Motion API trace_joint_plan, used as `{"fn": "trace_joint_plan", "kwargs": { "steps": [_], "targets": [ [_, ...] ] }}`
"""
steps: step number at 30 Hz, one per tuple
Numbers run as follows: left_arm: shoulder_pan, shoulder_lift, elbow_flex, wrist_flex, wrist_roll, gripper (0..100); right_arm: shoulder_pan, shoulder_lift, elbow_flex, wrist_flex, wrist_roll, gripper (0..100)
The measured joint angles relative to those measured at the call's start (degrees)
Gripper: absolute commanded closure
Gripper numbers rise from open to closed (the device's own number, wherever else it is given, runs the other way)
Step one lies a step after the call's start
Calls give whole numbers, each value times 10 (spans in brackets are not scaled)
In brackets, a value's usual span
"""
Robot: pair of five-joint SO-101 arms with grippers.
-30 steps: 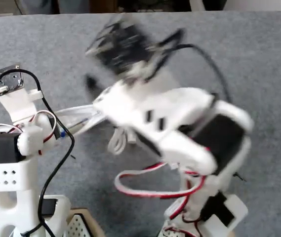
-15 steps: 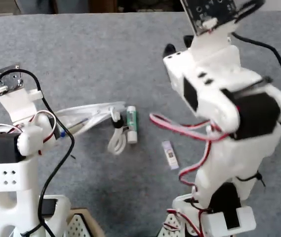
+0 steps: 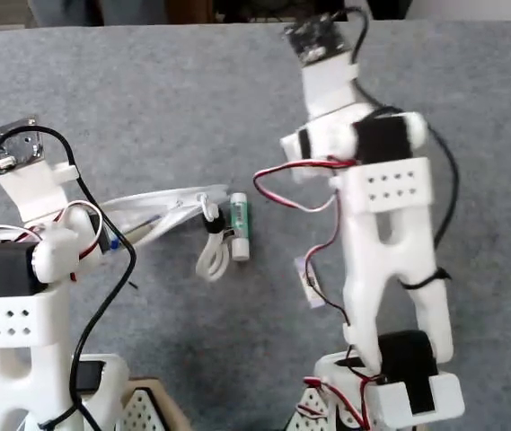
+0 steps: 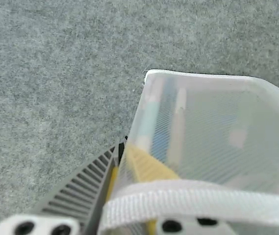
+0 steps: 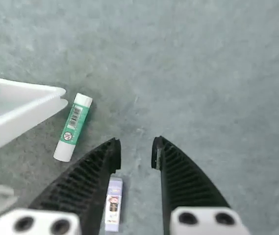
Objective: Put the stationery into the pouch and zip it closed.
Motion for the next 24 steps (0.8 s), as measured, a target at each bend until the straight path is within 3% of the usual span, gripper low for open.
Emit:
{"fn": "trace_joint_plan", "kwargs": {
  "steps": [11, 18, 24],
  "targets": [
    [0, 0, 0, 0, 0, 971, -92, 5, 233, -244, -75, 874],
    [0, 0, 0, 0, 0, 971, -117, 105, 232, -281, -88, 874],
    [0, 0, 0, 0, 1, 971, -117, 228, 147, -280, -126, 874]
  ]
}}
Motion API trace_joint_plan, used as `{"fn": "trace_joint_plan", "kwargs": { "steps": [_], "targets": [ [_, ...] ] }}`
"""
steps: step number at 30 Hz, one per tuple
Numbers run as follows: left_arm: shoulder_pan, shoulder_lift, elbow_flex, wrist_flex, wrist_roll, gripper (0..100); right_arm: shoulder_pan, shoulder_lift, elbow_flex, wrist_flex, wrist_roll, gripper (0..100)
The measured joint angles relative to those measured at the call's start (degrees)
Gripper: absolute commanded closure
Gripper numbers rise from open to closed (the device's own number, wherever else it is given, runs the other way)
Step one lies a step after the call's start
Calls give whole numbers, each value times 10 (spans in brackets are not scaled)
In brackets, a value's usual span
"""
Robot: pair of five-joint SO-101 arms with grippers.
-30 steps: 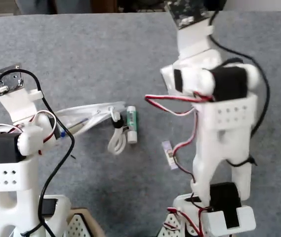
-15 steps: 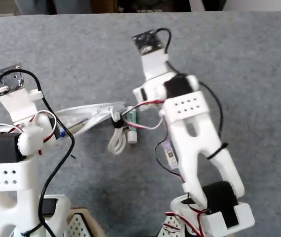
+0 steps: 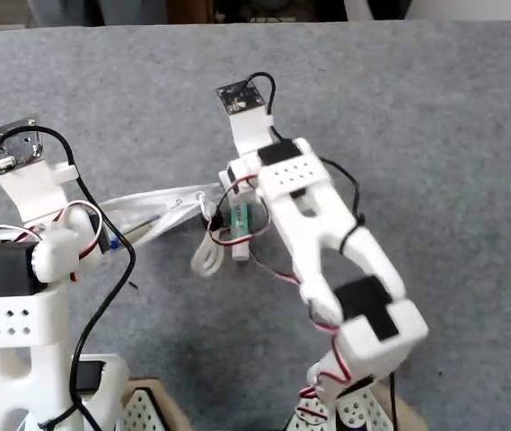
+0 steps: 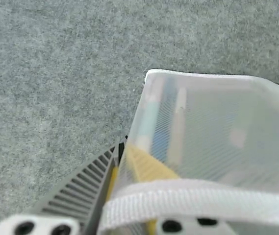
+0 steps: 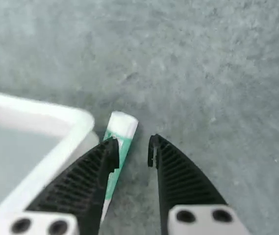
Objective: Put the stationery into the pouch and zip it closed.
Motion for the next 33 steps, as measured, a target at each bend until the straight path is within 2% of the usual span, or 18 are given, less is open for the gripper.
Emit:
{"fn": "trace_joint_plan", "kwargs": {
  "steps": [8, 15, 20, 33],
  "targets": [
    [-2, 0, 0, 0, 1, 971, 2, 146, -170, 80, -15, 871],
    [-4, 0, 1, 0, -2, 971, -4, 235, -308, 214, -54, 736],
    [-4, 0, 3, 0, -3, 971, -28, 240, -367, 294, -56, 730],
    [-4, 0, 8, 0, -4, 971, -40, 274, -406, 327, -61, 730]
  ]
}}
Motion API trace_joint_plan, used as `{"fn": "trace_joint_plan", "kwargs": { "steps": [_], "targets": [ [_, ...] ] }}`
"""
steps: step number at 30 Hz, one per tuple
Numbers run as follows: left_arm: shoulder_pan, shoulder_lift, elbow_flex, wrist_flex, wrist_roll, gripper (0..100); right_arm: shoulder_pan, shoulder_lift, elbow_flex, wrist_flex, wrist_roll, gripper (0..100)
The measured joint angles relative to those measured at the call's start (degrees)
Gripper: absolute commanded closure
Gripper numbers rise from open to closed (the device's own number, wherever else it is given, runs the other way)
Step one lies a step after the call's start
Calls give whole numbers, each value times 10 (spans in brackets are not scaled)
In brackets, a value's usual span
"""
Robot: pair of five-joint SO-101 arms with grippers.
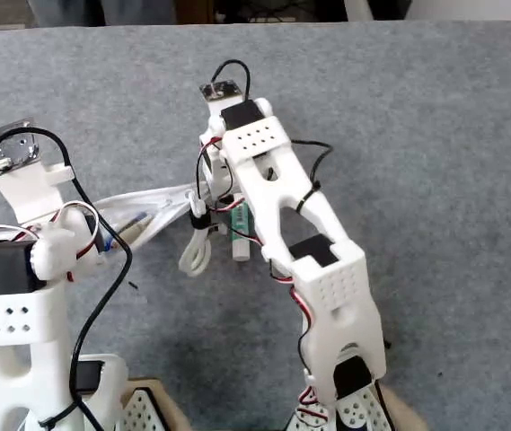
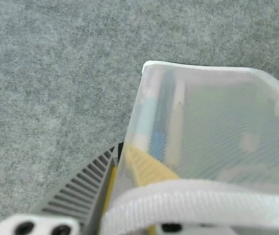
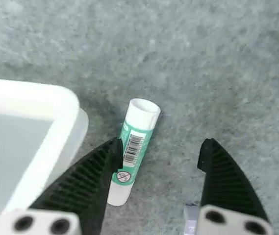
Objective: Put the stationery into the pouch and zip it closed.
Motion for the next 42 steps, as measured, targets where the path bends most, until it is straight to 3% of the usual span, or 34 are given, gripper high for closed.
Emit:
{"fn": "trace_joint_plan", "kwargs": {
  "steps": [3, 10, 27, 31, 42],
  "targets": [
    [0, 0, 0, -1, 0, 971, 0, 29, -4, -8, 0, 756],
    [0, 0, -1, -4, -1, 971, -1, 62, -11, -14, 10, 936],
    [0, 0, 0, -4, -1, 972, 20, 62, -12, -18, 25, 987],
    [1, 0, 1, -4, 1, 972, 33, 52, -14, -14, 57, 987],
    [152, 11, -43, 51, 1, 972, 67, -133, -14, 8, 115, 987]
  ]
}}
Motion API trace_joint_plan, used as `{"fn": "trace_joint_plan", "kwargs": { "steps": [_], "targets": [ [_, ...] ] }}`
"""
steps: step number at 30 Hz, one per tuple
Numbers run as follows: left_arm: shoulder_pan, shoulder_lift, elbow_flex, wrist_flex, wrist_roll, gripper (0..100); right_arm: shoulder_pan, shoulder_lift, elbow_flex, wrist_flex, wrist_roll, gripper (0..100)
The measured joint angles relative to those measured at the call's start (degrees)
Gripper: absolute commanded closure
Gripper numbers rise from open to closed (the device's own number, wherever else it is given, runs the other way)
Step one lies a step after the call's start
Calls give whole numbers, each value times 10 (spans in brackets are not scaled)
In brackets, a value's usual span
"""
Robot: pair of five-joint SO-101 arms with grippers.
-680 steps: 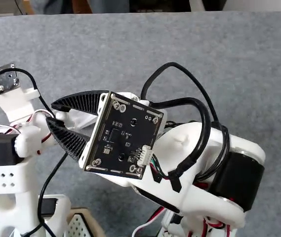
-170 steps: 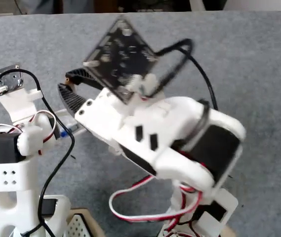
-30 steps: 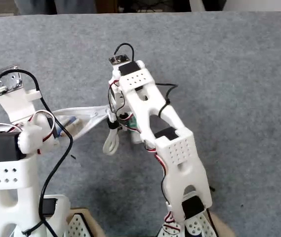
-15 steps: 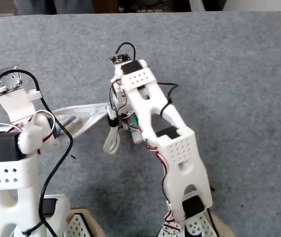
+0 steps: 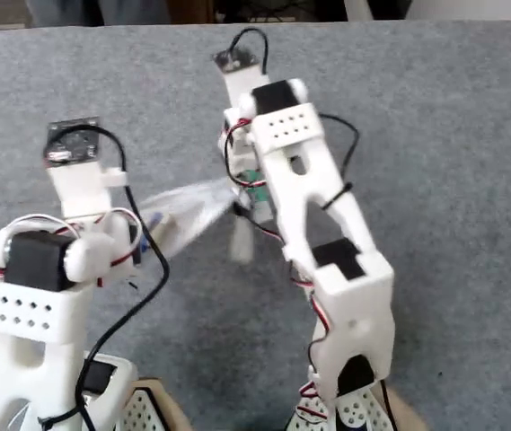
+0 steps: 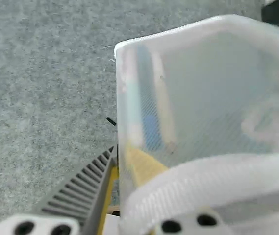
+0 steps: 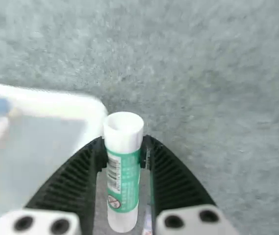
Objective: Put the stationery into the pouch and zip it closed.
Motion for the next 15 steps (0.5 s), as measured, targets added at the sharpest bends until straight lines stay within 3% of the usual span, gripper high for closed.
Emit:
{"fn": "trace_joint_plan", "kwargs": {
  "steps": [9, 15],
  "targets": [
    [11, -1, 0, 3, 0, 972, 31, -161, 0, 10, 70, 986],
    [11, -1, -1, 3, 0, 972, 31, -263, 0, 10, 76, 986]
  ]
}}
